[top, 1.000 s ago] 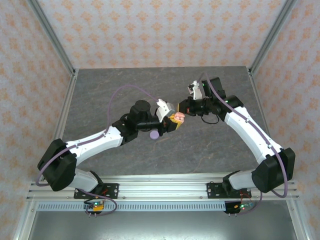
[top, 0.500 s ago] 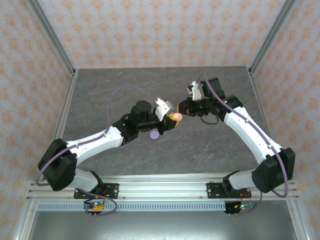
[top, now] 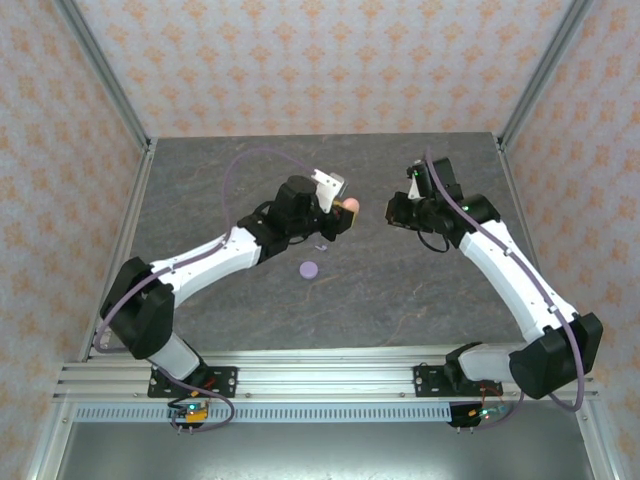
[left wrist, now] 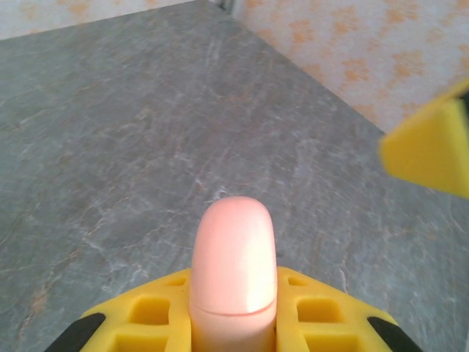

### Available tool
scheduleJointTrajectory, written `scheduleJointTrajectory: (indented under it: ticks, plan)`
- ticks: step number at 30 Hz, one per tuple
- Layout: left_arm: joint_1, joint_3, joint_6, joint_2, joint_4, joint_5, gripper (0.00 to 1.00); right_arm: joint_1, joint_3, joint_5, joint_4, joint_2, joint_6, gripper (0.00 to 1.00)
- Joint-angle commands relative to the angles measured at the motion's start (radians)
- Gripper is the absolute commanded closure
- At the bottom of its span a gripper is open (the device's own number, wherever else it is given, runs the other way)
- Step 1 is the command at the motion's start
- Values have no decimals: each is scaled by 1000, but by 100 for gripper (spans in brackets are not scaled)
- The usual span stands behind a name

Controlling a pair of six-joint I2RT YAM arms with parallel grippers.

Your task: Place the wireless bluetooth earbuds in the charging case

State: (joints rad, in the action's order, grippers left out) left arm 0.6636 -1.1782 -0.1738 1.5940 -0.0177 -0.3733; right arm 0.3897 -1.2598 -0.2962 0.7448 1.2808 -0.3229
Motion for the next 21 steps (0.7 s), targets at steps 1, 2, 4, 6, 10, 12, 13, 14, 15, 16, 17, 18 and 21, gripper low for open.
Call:
scheduleJointTrajectory:
  ticks: [1, 2, 4, 6, 10, 12, 13, 14, 15, 16, 17, 18, 21]
  plan:
    - [-25, -105, -112, 63, 152, 69, 82, -2, 26, 81, 31, -23, -19, 87]
    - [-39, -156, -138, 99, 212, 65, 82, -1, 28, 81, 33, -24, -17, 87]
    - [-66, -245, -167, 169, 299, 34, 83, 0, 34, 84, 34, -25, -15, 87]
    - [-84, -305, -183, 226, 341, 19, 84, -2, 40, 83, 33, -24, -13, 87]
    - [-111, -393, -215, 309, 373, 13, 84, -2, 49, 65, 30, -23, -19, 87]
    - [-128, -471, -219, 401, 419, -8, 84, -2, 56, 62, 25, -27, -20, 87]
    - [-134, -504, -220, 431, 438, -22, 83, -1, 58, 61, 25, -27, -18, 87]
    - [-141, -539, -224, 464, 454, -35, 84, -2, 59, 61, 27, -25, -17, 87]
    - [-145, -574, -227, 491, 469, -49, 84, -1, 59, 60, 29, -23, -13, 87]
    - [-148, -605, -225, 520, 485, -56, 84, -2, 57, 60, 31, -22, -10, 87]
    - [-151, -645, -222, 551, 511, -55, 84, -2, 57, 61, 36, -21, -7, 87]
    - [-153, -681, -217, 580, 532, -55, 84, -2, 57, 61, 37, -19, -5, 87]
    - [-163, -766, -214, 655, 567, -63, 84, -2, 59, 60, 40, -19, -2, 87]
